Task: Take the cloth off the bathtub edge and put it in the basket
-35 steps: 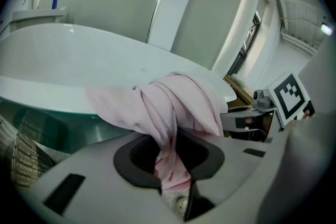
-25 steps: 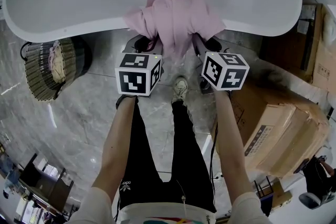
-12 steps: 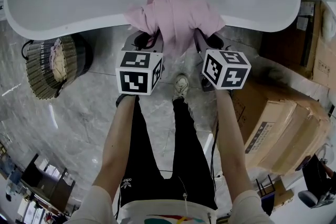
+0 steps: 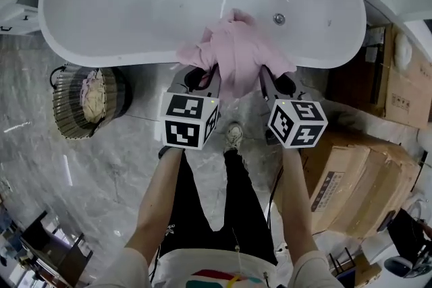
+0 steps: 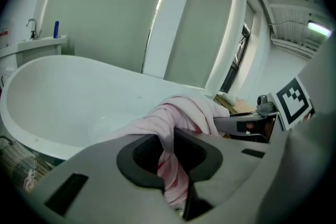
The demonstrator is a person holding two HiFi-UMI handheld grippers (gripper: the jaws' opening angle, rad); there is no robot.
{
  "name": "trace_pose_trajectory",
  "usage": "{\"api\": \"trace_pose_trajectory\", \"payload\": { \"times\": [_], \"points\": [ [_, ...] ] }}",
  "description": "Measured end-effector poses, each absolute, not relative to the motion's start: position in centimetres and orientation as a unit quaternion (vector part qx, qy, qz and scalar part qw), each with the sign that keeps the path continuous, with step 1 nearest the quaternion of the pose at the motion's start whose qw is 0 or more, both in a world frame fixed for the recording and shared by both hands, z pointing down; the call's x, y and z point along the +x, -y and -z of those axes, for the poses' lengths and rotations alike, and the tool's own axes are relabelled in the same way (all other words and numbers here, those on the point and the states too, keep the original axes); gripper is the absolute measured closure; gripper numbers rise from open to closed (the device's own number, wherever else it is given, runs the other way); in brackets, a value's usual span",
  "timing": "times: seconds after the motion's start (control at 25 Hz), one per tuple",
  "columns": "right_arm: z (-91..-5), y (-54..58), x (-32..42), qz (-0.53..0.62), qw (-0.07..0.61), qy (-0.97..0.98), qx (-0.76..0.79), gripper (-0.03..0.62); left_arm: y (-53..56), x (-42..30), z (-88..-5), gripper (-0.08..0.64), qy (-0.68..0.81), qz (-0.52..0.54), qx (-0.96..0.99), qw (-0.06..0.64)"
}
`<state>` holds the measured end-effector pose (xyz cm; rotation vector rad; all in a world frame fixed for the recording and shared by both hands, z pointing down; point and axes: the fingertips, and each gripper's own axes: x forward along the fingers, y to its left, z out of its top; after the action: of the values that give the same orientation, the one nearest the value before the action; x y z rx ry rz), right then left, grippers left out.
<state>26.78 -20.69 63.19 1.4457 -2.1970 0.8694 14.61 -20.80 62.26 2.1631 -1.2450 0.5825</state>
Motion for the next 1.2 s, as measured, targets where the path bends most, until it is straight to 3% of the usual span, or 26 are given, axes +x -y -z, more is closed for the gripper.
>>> {"api": "trace_pose_trajectory", "payload": {
  "times": [0.4,0.68,0.92,1.2],
  "points": [
    [-41.2,21.5,25.7,-0.18,0.149,0.814,0.531,0.514,21.3,13.6,-41.3,0.488,0.498,-0.123,0.826,0.233],
    [-27.7,18.5,25.3,-0.124,0.108,0.823,0.545,0.514,18.6,13.2,-27.6,0.488,0.512,-0.092,0.839,0.157],
    [-20.9,14.2,25.9,-0.074,0.046,0.828,0.554,0.514,14.6,13.9,-20.6,0.488,0.532,-0.047,0.841,0.09],
    [-18.5,11.5,27.3,-0.045,0.022,0.841,0.539,0.514,11.8,15.4,-18.2,0.487,0.545,-0.019,0.834,0.079]
  ]
}}
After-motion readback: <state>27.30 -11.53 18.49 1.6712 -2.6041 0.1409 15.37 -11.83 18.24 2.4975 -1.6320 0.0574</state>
